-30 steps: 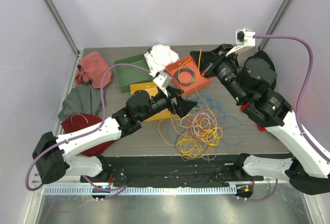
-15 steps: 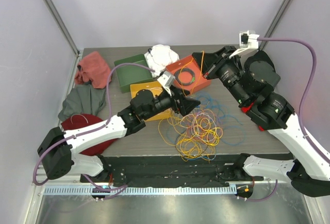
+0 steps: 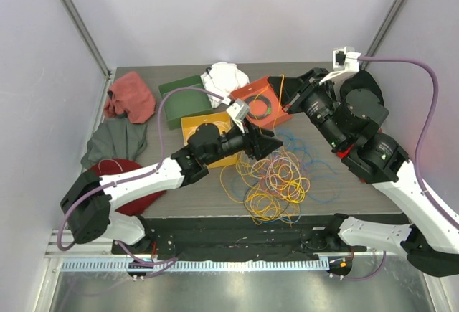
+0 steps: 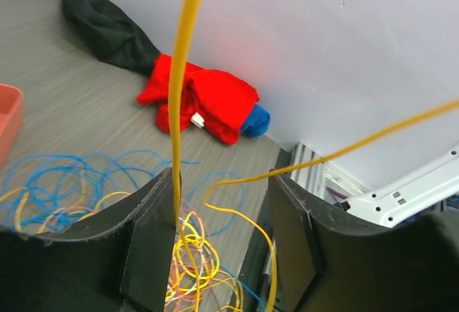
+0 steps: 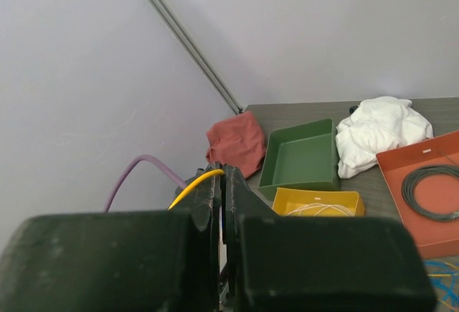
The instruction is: Untangle the cables
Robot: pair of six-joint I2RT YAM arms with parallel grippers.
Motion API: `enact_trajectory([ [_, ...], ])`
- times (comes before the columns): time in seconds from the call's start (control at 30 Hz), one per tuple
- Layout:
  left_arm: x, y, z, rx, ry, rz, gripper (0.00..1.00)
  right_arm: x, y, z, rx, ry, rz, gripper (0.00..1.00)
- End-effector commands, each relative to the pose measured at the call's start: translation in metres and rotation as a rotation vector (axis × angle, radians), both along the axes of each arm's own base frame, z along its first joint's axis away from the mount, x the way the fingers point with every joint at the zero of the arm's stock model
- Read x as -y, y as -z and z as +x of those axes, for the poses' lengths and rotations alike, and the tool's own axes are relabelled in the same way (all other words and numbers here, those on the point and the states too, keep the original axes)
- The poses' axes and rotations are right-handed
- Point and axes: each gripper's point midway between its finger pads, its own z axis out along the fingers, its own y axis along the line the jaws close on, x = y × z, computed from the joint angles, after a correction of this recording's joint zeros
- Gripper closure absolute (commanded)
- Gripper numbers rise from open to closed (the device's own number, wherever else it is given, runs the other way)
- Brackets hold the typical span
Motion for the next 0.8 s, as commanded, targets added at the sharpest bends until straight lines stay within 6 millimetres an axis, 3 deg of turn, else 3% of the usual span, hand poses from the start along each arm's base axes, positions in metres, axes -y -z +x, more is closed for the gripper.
enact_trajectory([
  [0.0,0.017,-0.035,-0.007,0.017,0.082,-0.113,0.44,0.004,-0.013,-0.006,0.03,-0.004,0.058,0.99],
  [0.1,0.02,-0.036,-0.009,0.007,0.098,-0.122,0.4,0.005,-0.009,-0.003,0.027,0.01,0.049,0.99],
  [0.17,0.019,-0.035,-0.011,0.006,0.1,-0.121,0.32,0.006,-0.008,-0.003,0.028,0.016,0.045,0.99],
  [0.23,0.016,-0.039,-0.012,0.018,0.092,-0.123,0.35,0.007,-0.007,-0.002,0.028,0.021,0.04,0.99],
  [0.33,0.015,-0.038,-0.011,0.013,0.088,-0.106,0.54,0.003,-0.002,0.0,0.023,0.016,0.037,0.99],
  [0.37,0.015,-0.039,-0.008,0.014,0.076,-0.102,0.81,0.002,-0.001,0.001,0.024,0.013,0.036,0.99],
  [0.4,0.015,-0.04,-0.006,0.012,0.065,-0.095,0.95,0.001,0.003,0.001,0.018,0.014,0.031,0.99],
  [0.43,0.014,-0.033,-0.006,-0.011,0.056,-0.059,1.0,0.002,0.004,0.001,0.016,0.014,0.029,0.99],
  [0.5,0.012,-0.039,-0.005,0.0,0.048,-0.046,1.0,0.006,0.011,0.002,0.008,0.036,0.018,0.99],
  [0.53,0.009,-0.031,-0.003,-0.022,0.033,-0.008,1.0,0.01,0.011,0.001,0.012,0.046,0.018,0.95],
  [0.6,0.006,-0.036,-0.001,-0.022,0.012,0.03,1.0,0.016,0.019,0.002,-0.004,0.076,-0.007,0.74],
  [0.63,0.001,-0.025,0.001,-0.054,-0.011,0.091,1.0,0.021,0.024,0.002,-0.015,0.09,-0.022,0.55],
  [0.7,-0.003,-0.037,0.004,-0.048,-0.033,0.112,1.0,0.026,0.033,0.003,-0.034,0.116,-0.043,0.41],
  [0.77,-0.014,-0.032,0.005,-0.08,-0.064,0.177,1.0,0.034,0.042,0.001,-0.057,0.138,-0.058,0.29],
])
